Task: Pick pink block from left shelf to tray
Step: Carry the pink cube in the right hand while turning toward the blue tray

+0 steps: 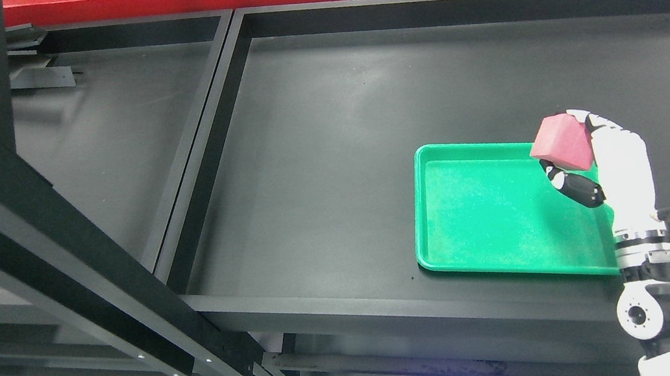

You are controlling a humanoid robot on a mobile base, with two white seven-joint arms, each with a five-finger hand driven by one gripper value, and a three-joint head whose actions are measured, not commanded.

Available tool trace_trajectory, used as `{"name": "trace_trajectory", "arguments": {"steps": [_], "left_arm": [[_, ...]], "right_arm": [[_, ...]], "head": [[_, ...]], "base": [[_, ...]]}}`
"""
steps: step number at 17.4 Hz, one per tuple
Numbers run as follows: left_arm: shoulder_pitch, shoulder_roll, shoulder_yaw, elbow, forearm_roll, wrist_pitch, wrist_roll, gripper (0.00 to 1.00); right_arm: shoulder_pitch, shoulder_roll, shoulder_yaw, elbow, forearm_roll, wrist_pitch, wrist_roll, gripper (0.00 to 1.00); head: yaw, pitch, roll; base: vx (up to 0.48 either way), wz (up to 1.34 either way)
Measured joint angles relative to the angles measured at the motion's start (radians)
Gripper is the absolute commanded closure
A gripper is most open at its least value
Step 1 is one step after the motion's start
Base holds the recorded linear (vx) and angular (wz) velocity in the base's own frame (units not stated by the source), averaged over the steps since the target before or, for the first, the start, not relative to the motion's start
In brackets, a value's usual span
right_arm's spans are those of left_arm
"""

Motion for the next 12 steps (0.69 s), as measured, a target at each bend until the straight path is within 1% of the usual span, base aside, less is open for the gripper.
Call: {"name": "trace_trajectory", "arguments": {"steps": [6,12], "left_arm": [[0.0,0.0,0.0,0.0,0.0,0.0,0.0,0.0],[0.0,0.0,0.0,0.0,0.0,0.0,0.0,0.0]], "right_arm": [[0.023,0.017,-0.038,-0.049,-0.022,0.006,-0.003,0.99],[0.03,0.04,-0.061,-0.079,-0.034,0.007,-0.003,0.99]], "head": [[0.0,0.0,0.0],[0.0,0.0,0.0]], "base": [[-0.03,0.08],[-0.06,0.29]]}}
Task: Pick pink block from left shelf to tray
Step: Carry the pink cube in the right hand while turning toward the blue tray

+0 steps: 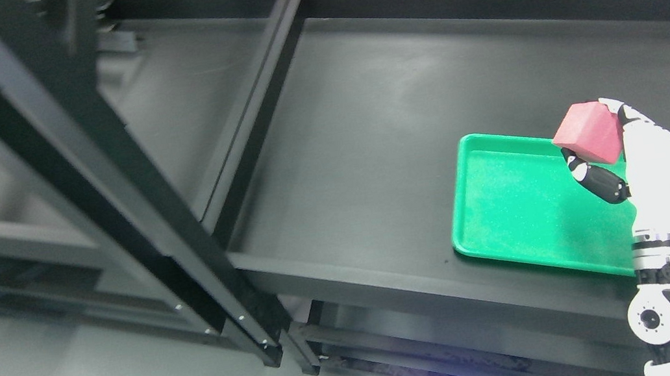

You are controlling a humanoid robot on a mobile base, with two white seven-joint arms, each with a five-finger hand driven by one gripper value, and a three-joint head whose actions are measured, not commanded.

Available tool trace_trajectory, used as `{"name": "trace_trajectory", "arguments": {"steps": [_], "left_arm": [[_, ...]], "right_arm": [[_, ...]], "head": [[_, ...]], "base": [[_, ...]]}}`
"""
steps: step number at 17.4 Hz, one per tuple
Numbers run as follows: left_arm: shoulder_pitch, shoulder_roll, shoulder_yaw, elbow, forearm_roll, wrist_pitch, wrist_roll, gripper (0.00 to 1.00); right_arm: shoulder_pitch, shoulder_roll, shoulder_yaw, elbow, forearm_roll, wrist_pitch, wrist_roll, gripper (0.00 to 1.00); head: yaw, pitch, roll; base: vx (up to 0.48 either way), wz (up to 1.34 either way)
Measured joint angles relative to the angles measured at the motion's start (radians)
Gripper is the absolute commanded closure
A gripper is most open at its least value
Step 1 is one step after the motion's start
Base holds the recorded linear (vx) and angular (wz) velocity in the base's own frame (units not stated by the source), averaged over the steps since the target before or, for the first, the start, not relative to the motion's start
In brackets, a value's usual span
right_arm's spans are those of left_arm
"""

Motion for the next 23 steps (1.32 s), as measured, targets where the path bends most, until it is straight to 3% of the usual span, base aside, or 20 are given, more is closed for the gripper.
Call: {"name": "trace_trajectory", "arguments": {"steps": [23], "left_arm": [[0.0,0.0,0.0,0.0,0.0,0.0,0.0,0.0]], "right_arm": [[0.003,0.064,-0.035,-0.03,-0.007,0.001,-0.002,0.98]], "head": [[0.0,0.0,0.0]], "base": [[-0.088,0.52]]}}
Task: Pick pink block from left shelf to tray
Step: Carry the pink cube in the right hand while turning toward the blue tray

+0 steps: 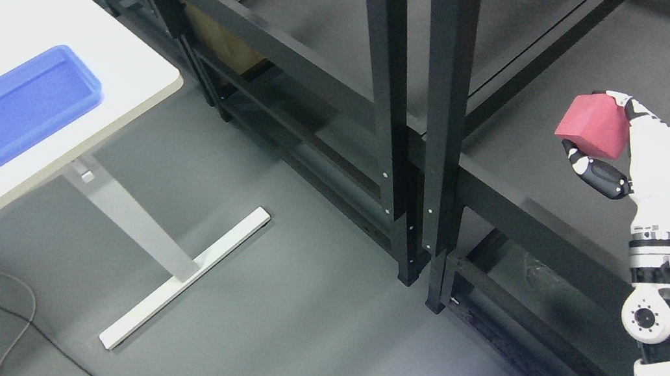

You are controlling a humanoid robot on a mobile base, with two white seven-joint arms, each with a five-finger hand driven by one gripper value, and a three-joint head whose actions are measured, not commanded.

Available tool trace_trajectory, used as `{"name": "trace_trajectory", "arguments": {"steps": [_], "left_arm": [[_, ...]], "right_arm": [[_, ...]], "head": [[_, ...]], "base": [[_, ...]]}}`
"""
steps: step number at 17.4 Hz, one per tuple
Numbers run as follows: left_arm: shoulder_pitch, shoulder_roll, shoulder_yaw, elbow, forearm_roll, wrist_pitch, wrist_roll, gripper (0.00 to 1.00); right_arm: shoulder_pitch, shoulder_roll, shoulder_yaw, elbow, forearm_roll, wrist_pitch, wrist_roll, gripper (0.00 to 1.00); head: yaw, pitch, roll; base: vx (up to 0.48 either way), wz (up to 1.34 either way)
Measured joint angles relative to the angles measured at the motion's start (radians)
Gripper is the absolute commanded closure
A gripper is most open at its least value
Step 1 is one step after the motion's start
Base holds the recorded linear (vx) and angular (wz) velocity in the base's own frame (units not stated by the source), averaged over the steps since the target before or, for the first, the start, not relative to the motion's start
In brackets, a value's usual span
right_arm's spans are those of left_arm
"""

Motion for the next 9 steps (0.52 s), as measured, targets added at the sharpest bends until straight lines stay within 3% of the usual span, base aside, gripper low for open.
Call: {"name": "trace_trajectory", "arguments": {"steps": [9], "left_arm": [[0.0,0.0,0.0,0.0,0.0,0.0,0.0,0.0]], "right_arm": [[0.0,0.007,-0.004,-0.002,0.0,-0.003,0.001,0.98]], "head": [[0.0,0.0,0.0]], "base": [[-0.129,0.39]]}}
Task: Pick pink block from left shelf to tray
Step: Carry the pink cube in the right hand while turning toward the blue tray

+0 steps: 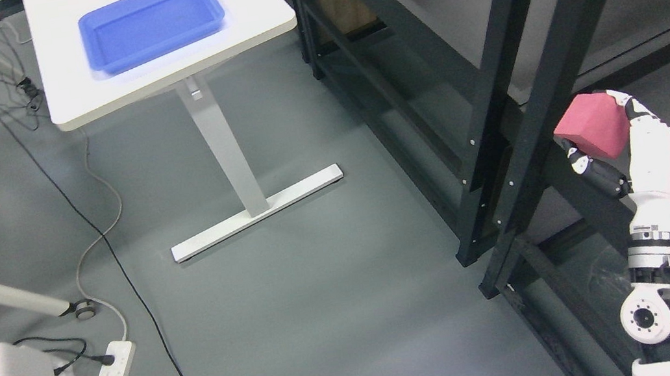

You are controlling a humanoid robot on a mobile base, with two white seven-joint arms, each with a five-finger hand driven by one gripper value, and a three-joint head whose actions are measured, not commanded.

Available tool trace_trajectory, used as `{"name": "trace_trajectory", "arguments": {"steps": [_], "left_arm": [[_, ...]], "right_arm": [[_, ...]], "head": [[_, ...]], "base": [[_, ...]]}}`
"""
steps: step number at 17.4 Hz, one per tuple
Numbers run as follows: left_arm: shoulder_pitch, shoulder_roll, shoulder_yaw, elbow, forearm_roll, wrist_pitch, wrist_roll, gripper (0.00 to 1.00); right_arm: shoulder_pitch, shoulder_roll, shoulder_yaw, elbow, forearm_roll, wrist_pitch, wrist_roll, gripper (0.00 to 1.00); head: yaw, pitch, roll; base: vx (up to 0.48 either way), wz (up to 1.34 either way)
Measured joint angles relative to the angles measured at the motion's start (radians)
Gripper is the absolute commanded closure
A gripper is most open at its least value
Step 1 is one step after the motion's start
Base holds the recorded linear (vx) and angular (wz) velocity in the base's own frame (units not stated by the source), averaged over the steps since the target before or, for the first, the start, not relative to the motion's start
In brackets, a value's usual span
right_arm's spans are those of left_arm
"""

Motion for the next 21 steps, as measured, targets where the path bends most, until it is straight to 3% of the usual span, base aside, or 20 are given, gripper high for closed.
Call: {"name": "trace_trajectory", "arguments": {"steps": [14,21], "left_arm": [[0.0,0.0,0.0,0.0,0.0,0.0,0.0,0.0],[0.0,0.0,0.0,0.0,0.0,0.0,0.0,0.0]], "right_arm": [[0.0,0.003,-0.001,-0.001,0.001,-0.003,0.001,0.98],[0.026,0.004,0.001,-0.001,0.001,-0.006,0.002,0.98]], "head": [[0.0,0.0,0.0],[0.0,0.0,0.0]], "base": [[-0.095,0.5],[-0.017,0.13]]}}
